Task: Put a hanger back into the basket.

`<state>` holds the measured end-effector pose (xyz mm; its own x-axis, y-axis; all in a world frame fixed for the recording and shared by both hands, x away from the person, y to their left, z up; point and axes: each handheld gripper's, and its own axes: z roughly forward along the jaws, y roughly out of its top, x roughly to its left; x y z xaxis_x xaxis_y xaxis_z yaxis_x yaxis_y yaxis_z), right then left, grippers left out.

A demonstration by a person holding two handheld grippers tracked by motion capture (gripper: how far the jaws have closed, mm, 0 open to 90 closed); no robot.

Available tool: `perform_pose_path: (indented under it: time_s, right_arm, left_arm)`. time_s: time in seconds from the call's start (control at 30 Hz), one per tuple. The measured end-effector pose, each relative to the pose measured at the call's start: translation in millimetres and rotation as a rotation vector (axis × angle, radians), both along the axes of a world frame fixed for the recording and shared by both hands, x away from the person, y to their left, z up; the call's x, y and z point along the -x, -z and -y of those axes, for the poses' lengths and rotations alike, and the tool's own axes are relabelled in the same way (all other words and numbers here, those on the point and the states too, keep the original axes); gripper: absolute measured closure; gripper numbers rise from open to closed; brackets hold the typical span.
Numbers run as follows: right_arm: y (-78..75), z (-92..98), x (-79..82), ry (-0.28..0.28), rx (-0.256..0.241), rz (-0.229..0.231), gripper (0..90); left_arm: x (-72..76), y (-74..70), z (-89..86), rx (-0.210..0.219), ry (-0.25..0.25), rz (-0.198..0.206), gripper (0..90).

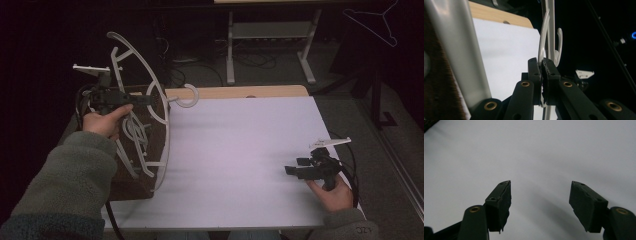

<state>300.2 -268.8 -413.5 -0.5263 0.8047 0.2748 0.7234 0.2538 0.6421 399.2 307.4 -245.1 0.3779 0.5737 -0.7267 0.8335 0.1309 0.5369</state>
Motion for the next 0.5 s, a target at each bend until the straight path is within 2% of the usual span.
perform_pose_path:
  time_s: [0.27,0.37,0.5]
  right_arm:
    - [0.2,-1.1,-0.1,0.002,-0.001,-0.004,32.1]
    - [0.1,-1.0,-0.2,0.002,-0.001,-0.003,31.9]
    - [-0.1,-0.1,0.1,0.000,0.000,0.002,31.5]
  left_arm:
    - [-16.3,2.8,-42.6,0.011,-0.086,-0.011,86.7]
    - [-21.3,5.5,-57.9,0.049,-0.113,-0.022,86.6]
    - [-24.4,4.2,-72.7,0.067,-0.139,-0.017,86.5]
